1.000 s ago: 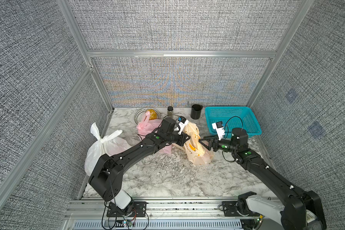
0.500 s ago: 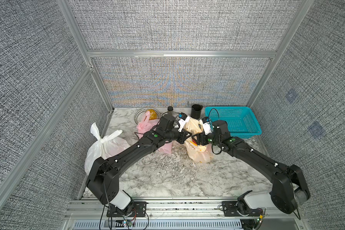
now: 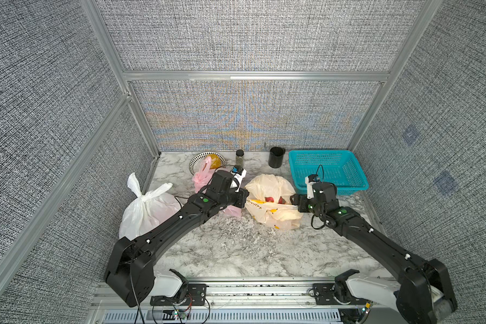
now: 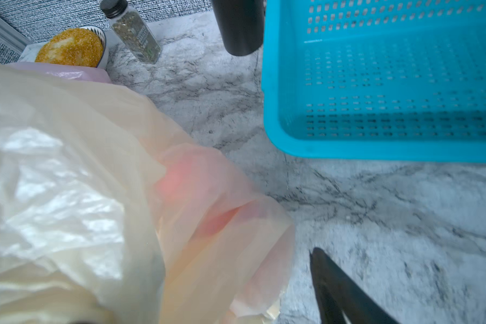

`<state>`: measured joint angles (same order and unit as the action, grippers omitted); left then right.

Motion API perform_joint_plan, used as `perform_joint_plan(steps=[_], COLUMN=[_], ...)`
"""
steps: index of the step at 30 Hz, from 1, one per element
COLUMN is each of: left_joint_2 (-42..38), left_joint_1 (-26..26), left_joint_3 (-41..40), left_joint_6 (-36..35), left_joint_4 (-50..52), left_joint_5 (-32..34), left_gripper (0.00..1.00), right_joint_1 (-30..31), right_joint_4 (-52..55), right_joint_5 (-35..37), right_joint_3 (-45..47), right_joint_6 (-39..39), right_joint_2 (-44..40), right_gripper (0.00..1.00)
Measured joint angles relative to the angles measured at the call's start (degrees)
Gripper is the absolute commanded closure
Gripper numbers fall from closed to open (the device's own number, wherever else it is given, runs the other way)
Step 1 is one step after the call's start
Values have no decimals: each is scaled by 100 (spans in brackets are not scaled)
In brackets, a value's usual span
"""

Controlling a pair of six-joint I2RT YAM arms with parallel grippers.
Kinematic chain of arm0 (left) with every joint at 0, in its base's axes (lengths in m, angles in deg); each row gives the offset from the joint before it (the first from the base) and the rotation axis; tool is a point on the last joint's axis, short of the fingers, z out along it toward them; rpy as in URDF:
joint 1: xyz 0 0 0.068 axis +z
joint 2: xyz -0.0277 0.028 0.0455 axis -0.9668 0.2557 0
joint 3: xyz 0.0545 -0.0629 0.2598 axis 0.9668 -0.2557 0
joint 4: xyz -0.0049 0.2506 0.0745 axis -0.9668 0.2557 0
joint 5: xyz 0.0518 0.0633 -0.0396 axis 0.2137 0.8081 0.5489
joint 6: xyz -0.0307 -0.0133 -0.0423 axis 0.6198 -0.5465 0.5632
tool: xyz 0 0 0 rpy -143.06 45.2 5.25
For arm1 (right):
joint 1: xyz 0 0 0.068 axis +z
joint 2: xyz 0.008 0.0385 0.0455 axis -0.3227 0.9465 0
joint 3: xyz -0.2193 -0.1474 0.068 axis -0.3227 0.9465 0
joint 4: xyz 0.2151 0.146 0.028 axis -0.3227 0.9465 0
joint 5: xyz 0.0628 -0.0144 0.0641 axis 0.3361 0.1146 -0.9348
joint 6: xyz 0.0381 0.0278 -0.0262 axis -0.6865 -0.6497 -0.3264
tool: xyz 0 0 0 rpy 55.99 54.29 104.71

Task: Untie the knot of a plastic bag & take out the apple
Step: Adjust the plastic bag at the center of the board.

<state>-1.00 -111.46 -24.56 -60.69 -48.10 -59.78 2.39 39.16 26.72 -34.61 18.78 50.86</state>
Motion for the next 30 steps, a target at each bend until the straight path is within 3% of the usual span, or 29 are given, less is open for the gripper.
perform_joint_plan(steps=[11,21,27,30], left_joint_2=[-376,-667,-614,-450], left_joint_1=[564,988,1078,1084], left_joint_3=[-616,-994,-1165,-1086], left_joint_6=[433,603,693,544], left_joint_4=[-4,-81,-236,-275], left_joint_5=[728,614,549,372], left_gripper=[100,93,79,64], right_joint_1=[-713,-1027,-1187,-1231], right_joint_4=[221,229,164,168], right_joint_5=[-201,-518,-584,-577], right_joint_3=[669,688,664,605], right_joint_6=[-334,-323,-256,-199], right_joint_2=[-699,-553,-308,-175], right_gripper=[18,18,19,19])
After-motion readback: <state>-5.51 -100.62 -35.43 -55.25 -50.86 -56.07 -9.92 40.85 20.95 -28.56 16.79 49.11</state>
